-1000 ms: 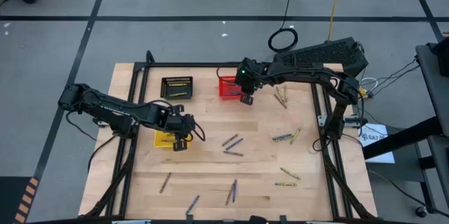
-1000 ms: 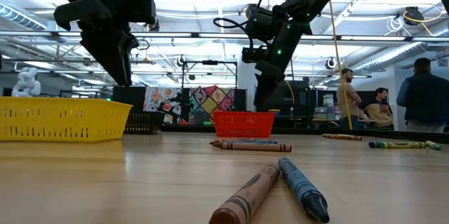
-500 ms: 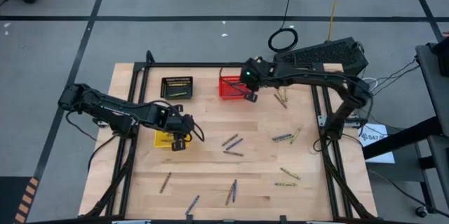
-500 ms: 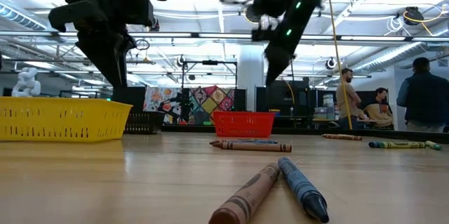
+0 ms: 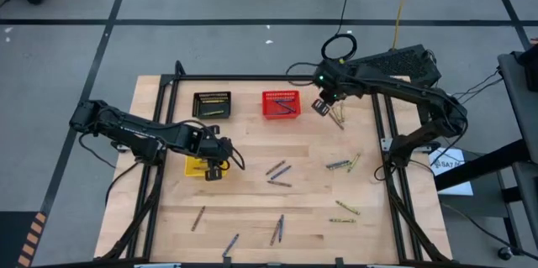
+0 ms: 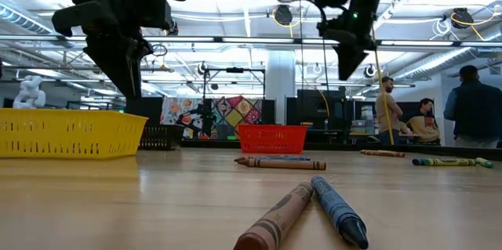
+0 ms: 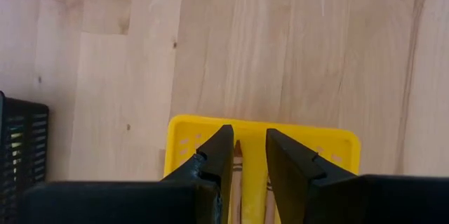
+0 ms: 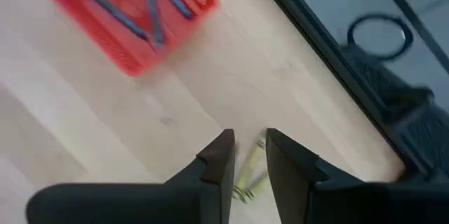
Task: Sort crayons
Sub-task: Put the green crayon into the black basket
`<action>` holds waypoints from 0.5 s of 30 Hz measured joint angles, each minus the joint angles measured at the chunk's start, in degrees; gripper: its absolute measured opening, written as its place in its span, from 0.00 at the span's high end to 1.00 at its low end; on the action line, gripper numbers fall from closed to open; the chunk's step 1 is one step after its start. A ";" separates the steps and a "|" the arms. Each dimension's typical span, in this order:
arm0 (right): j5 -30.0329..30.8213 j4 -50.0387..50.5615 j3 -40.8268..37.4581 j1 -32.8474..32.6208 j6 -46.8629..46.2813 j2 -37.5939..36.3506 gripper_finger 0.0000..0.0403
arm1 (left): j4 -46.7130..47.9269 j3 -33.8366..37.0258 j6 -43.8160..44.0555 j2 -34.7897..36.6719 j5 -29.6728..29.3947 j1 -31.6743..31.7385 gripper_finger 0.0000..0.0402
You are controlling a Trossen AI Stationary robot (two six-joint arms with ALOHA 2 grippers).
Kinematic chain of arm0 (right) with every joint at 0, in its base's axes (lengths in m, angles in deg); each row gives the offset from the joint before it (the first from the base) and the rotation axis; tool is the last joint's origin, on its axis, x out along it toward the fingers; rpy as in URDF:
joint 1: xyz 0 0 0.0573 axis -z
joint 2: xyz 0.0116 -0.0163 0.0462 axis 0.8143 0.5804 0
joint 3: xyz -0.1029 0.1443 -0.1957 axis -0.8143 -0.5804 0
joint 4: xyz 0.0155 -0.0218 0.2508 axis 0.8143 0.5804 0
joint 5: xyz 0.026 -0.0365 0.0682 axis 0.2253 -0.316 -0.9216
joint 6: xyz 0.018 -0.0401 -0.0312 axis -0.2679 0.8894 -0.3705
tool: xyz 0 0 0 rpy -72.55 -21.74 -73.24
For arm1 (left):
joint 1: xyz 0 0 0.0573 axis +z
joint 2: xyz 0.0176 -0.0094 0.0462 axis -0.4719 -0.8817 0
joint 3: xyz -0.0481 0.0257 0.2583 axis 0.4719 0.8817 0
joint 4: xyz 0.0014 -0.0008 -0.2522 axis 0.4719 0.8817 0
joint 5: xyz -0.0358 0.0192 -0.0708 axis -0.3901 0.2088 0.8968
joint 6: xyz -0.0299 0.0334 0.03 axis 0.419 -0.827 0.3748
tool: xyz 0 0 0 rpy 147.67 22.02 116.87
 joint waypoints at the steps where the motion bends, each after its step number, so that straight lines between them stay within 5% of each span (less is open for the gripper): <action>1: -0.01 0.57 0.00 1.15 0.00 0.02 0.83 | 0.08 0.00 0.00 0.00 0.00 0.00 0.79; 10: -0.34 1.98 -0.02 9.31 3.48 0.00 0.83 | 0.82 0.00 -5.13 0.00 -0.29 0.10 0.79; 15: -8.60 8.61 -0.02 10.63 0.69 0.00 0.83 | 0.75 0.00 -5.75 0.00 -0.46 0.11 0.79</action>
